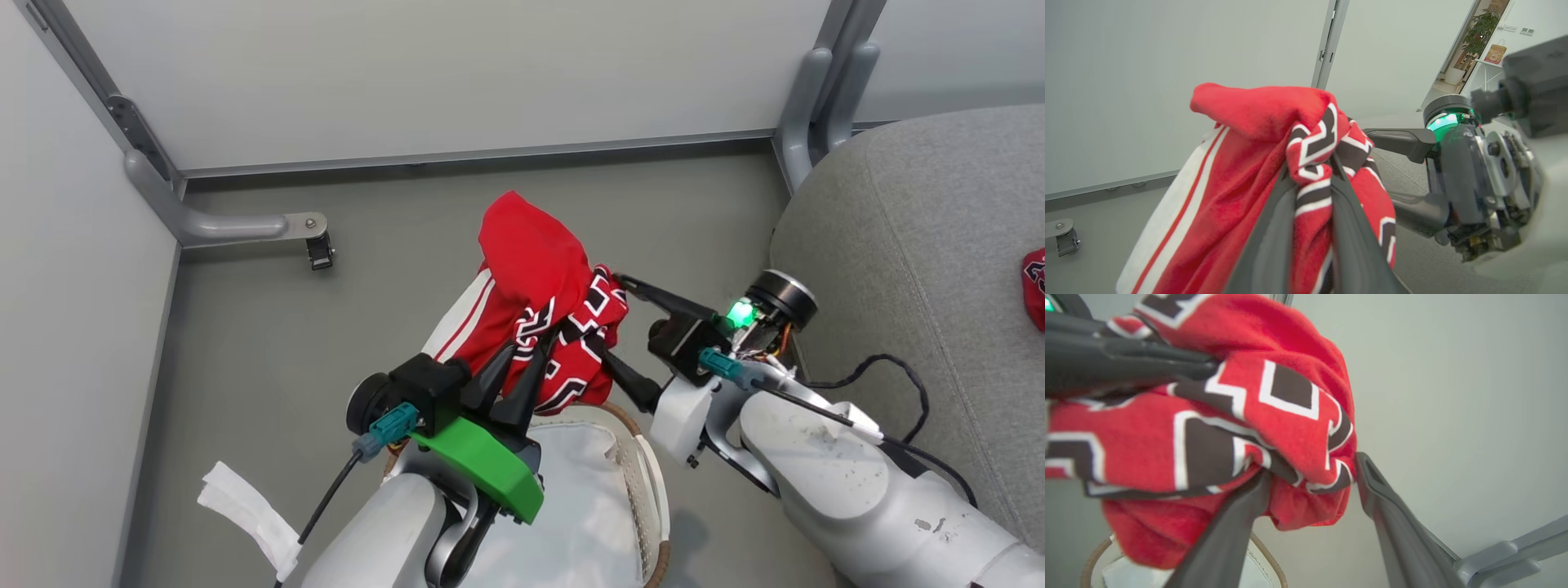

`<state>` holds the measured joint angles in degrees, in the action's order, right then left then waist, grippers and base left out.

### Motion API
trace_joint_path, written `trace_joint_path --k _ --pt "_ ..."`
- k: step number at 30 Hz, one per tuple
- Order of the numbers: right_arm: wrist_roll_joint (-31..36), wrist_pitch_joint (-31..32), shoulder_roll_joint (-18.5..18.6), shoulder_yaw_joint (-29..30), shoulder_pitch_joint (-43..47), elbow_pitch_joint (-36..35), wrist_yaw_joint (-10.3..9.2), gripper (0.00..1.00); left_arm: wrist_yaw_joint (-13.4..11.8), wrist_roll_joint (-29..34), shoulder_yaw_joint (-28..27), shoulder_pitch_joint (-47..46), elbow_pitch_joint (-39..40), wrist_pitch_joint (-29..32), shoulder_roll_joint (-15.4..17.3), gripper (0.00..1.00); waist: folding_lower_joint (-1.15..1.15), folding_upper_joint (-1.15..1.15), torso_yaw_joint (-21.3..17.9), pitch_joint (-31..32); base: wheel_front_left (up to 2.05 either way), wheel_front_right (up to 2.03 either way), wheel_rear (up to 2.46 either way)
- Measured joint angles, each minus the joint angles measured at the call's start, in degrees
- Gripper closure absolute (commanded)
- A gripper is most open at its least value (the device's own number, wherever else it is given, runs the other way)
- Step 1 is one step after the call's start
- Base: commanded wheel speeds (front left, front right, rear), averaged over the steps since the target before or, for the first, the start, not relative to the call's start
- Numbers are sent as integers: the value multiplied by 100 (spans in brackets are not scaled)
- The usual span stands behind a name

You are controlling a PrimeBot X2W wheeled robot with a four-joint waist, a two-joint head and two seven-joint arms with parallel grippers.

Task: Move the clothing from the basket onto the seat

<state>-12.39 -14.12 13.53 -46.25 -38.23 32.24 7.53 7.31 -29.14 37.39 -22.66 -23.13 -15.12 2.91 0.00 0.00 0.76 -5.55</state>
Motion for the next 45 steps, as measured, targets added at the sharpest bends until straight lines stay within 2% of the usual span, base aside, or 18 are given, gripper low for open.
trace_joint_path --k 4,10,18,19,20,21,34,35,36,37,45 --pt "-349 -4 12 -525 -253 180 0 0 1 -19 105 -69 19 0 1 100 0 0 51 -51 0 0 0" --pt "-712 -63 37 -1012 -456 246 0 0 1 -261 413 -146 49 -1 3 100 0 0 111 -142 0 0 0" --pt "-949 -79 219 -1278 -607 -234 0 0 1 -437 671 -322 83 -7 37 100 0 0 154 -268 0 0 0" --pt "-978 -79 235 -1290 -606 -275 -1 36 1 -457 680 -330 86 -7 42 100 0 0 158 -277 0 0 0" --pt "-996 -78 255 -1288 -605 -320 0 64 1 -471 695 -337 92 -8 48 100 0 0 164 -286 0 0 0" --pt "-1004 -78 271 -1273 -603 -366 -1 100 4 -501 703 -351 99 -8 54 100 0 0 168 -294 0 0 0" --pt "-1023 -76 250 -891 -401 -526 1 100 8 -583 742 -447 110 -14 104 100 0 0 218 -355 0 0 0" --pt "-1015 -76 241 -856 -366 -511 1 100 8 -539 759 -455 78 -14 111 77 0 0 219 -353 0 0 0" --pt "-1005 -76 232 -822 -339 -503 1 100 8 -521 759 -461 67 -14 115 45 0 0 220 -352 0 0 0" --pt "-993 -76 221 -771 -328 -487 1 100 8 -515 739 -461 62 -14 113 0 0 0 218 -350 0 0 0" --pt "-970 -81 131 -323 -136 -410 0 100 16 -201 512 -441 -22 -7 114 0 0 0 161 -342 0 0 0"
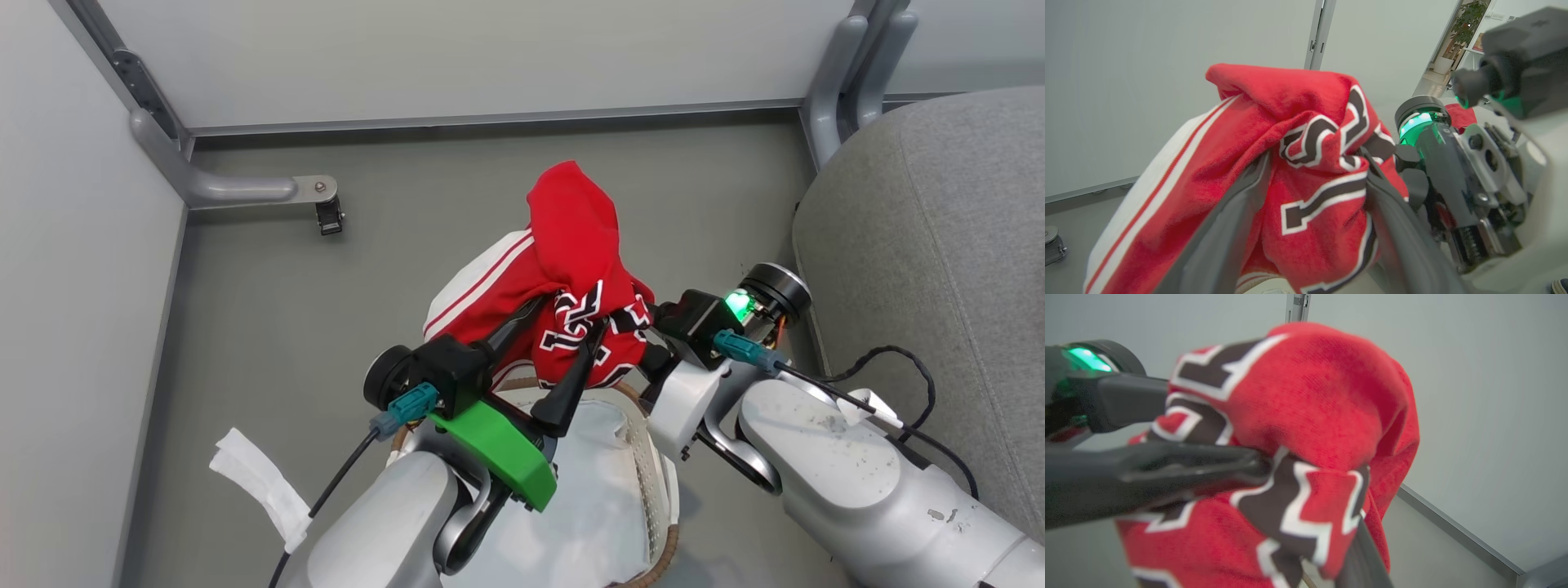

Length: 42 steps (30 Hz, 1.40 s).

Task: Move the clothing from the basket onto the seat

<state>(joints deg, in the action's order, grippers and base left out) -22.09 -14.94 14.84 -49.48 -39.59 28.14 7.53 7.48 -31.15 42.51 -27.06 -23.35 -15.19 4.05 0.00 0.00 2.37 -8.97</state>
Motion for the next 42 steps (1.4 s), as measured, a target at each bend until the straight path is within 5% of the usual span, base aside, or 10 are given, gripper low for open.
trace_joint_path --k 18,42 --pt "182 -5 -285 1447 784 -82 0 100 0 399 -334 196 -7 1 83 0 0 0 -726 15 0 0 0" --pt "302 -5 -522 2148 1563 -570 0 100 0 658 -175 299 -13 1 171 0 1 0 -2891 -21 0 0 0"
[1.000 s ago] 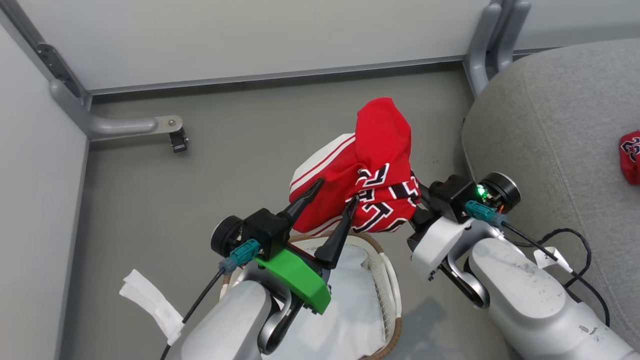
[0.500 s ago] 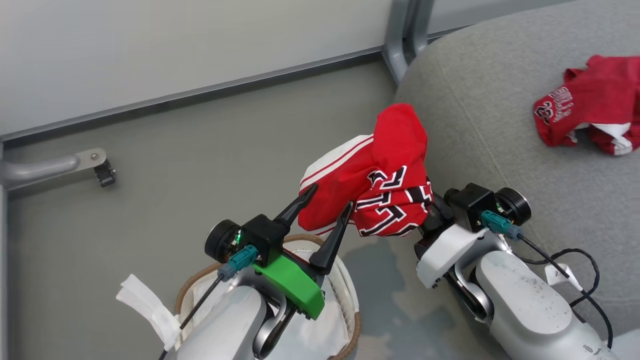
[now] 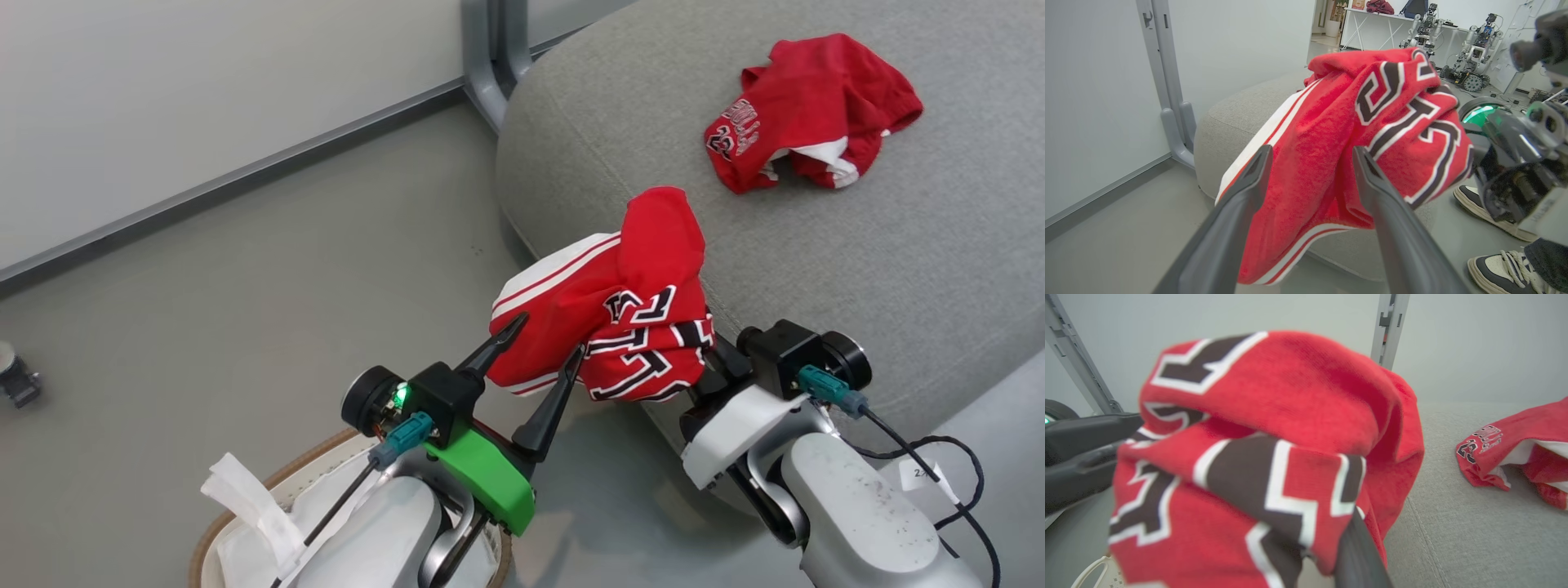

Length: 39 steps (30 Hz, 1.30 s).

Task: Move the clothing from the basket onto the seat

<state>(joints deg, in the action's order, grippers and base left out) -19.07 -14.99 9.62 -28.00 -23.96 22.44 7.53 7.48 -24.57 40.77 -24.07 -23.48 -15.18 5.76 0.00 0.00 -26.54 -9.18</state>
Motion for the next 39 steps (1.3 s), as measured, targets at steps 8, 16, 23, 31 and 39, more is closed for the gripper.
trace_joint_path --k 8,16,23,31,39 --pt "146 0 49 512 212 -208 0 100 0 2 236 -113 -23 0 0 0 0 0 -412 -170 0 0 0" --pt "449 0 417 1078 -653 -256 0 100 0 -5 213 -118 -94 0 288 0 0 0 -469 -505 0 0 0" --pt "537 0 1206 1470 -1993 237 0 100 0 2 186 -116 -85 0 556 0 0 0 -427 -861 0 0 0" --pt "701 149 1740 2288 -3243 1214 0 100 0 -1 85 -140 79 0 995 0 0 0 -253 -1354 0 0 0" --pt "826 236 2059 3326 -3941 2391 1 100 1 25 51 -320 321 0 1334 0 0 0 4 -1917 0 0 0"
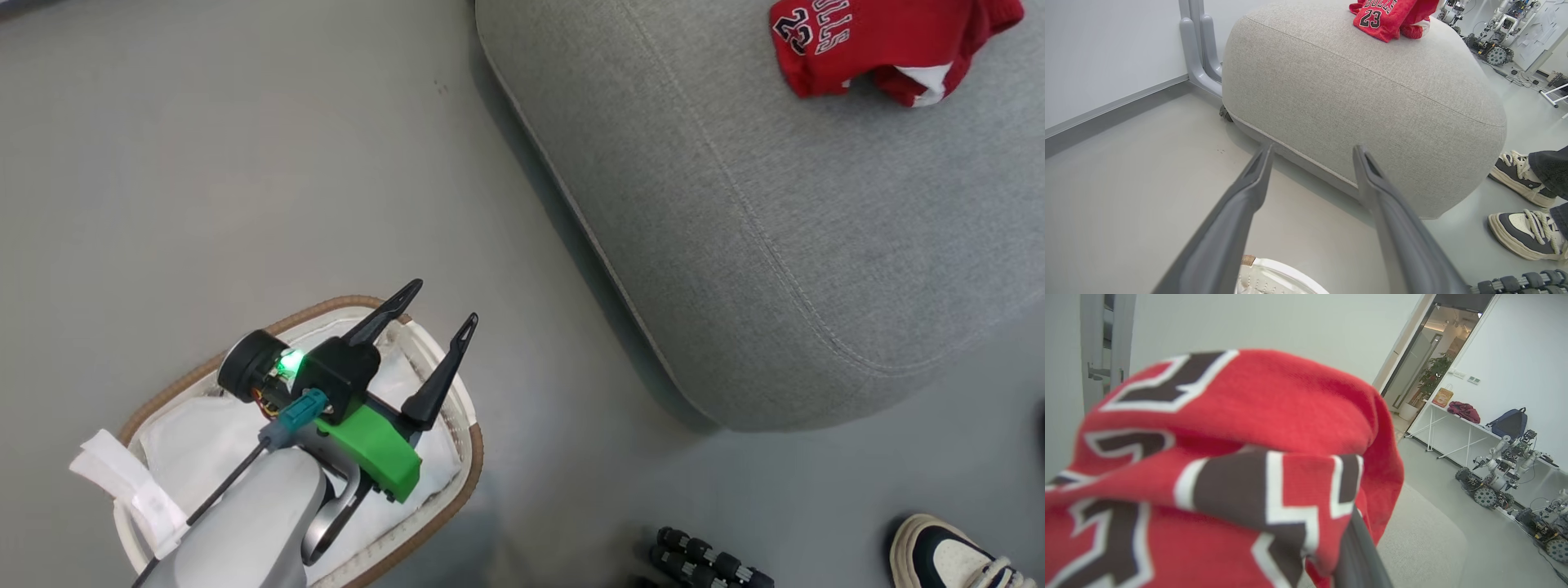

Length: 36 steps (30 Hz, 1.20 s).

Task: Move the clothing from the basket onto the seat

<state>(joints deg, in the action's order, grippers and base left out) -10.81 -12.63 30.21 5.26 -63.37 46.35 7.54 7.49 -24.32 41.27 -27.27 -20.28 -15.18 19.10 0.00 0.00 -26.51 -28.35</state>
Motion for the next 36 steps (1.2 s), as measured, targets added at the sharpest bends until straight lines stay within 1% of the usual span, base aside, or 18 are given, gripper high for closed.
trace_joint_path --k 2,4,11,12,13,14,15,20,23,26,29,33,34,36 --pt "1 0 -12 396 -84 298 -1 100 -1 1 -7 -7 51 0 85 0 0 0 78 -134 0 0 0" --pt "124 -30 -26 668 -126 526 -1 100 0 0 -38 -9 119 0 162 0 0 0 175 -277 0 0 0" --pt "478 -157 -229 1582 -193 1034 -1 100 -1 2 -109 -5 257 0 311 0 -1 0 508 -698 0 0 0" --pt "548 -162 -247 1675 -186 1093 -1 86 -2 1 -131 -4 264 0 311 0 -1 0 547 -738 0 0 0" --pt "615 -180 -287 1793 -174 1167 -1 56 -4 -1 -167 -3 272 0 309 0 -1 0 596 -784 0 0 0" --pt "698 -198 -334 1840 -143 1210 -1 3 -7 -1 -189 -3 274 0 309 0 0 0 642 -822 0 0 0" --pt "760 -202 -376 1867 -105 1245 -1 0 -10 -1 -200 -3 269 0 304 0 0 0 678 -847 0 0 0" --pt "933 -230 -537 2092 176 1310 -1 0 -11 -31 -215 20 137 0 199 0 -1 0 821 -855 0 0 0" --pt "961 -235 -634 2139 494 1173 -1 0 -10 -31 -231 32 103 0 83 0 -1 0 833 -756 0 0 0" --pt "906 -236 -759 2163 926 797 -1 0 -11 -31 -270 90 56 0 -19 0 -1 0 834 -616 0 0 0" --pt "726 -236 -975 2136 1473 333 -1 0 -10 -27 -381 132 15 0 -98 0 -1 0 848 -460 0 0 0" --pt "491 -237 -1272 1963 2201 -381 -1 0 -10 20 -581 221 -20 0 -218 0 0 0 889 -237 0 0 0" --pt "471 -237 -1329 1819 2393 -556 -1 0 -10 30 -657 233 -27 0 -248 0 0 0 906 -174 0 0 0" --pt "375 -237 -1492 1716 2689 -890 -1 0 -10 80 -822 286 -24 0 -316 0 0 0 941 -63 0 0 0"
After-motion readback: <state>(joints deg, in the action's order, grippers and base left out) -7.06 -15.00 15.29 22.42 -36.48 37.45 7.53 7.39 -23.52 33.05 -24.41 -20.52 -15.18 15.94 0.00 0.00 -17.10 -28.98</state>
